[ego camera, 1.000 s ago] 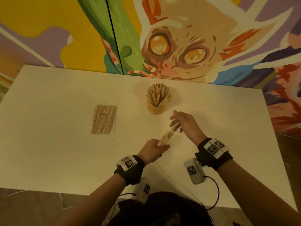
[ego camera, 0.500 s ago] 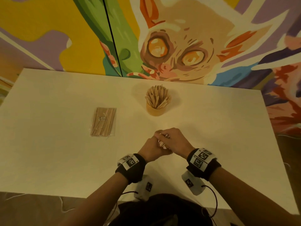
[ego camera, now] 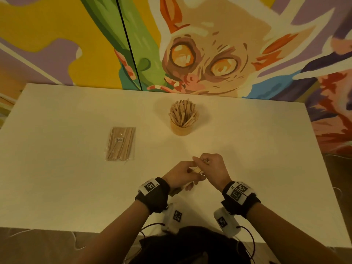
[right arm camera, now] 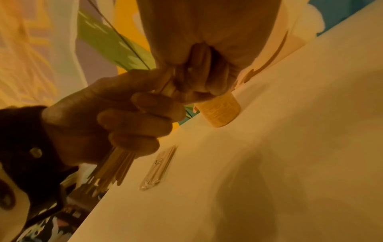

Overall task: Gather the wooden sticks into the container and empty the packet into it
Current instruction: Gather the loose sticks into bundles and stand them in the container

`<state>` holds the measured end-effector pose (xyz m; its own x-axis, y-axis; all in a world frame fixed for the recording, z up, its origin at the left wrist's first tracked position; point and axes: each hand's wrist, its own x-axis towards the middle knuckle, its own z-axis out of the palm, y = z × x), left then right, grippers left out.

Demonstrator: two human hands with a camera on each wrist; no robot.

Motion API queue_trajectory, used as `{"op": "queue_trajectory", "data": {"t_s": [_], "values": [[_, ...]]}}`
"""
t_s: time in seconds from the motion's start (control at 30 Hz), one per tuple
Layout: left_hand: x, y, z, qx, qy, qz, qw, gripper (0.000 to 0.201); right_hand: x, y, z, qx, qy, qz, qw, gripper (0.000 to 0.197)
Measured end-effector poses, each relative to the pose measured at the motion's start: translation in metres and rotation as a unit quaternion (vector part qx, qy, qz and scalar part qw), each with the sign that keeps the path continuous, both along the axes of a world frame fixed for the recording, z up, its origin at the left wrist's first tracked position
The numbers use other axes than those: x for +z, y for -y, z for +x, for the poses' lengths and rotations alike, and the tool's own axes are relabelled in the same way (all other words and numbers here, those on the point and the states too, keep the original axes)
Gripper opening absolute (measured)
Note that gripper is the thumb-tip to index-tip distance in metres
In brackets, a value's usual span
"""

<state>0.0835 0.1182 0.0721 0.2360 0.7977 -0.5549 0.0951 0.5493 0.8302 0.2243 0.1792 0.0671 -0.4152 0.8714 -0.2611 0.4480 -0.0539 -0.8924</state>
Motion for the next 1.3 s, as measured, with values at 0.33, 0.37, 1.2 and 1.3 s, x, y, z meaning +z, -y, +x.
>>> {"op": "queue_trajectory", "data": {"t_s": [0.33,0.37,1.2,1.3], "values": [[-0.002,0.015,-0.018,0.239,0.067,-0.035,0.968,0.034,0.002,-0.013,0.011,-0.154,-0.06,-0.028,0.986,0.049],[-0.002,0.014,-0.014,0.279,0.068,-0.036,0.957,0.036,0.004,-0.01,0.007,-0.143,-0.052,-0.005,0.988,0.049],[0.0,0.017,-0.008,0.443,0.126,-0.142,0.876,0.034,0.008,0.013,0.002,0.072,0.034,0.187,0.979,0.037],[0.013,0.014,-0.007,0.412,0.049,-0.047,0.909,0.038,0.015,0.016,0.001,-0.016,-0.048,0.066,0.997,0.035]]}}
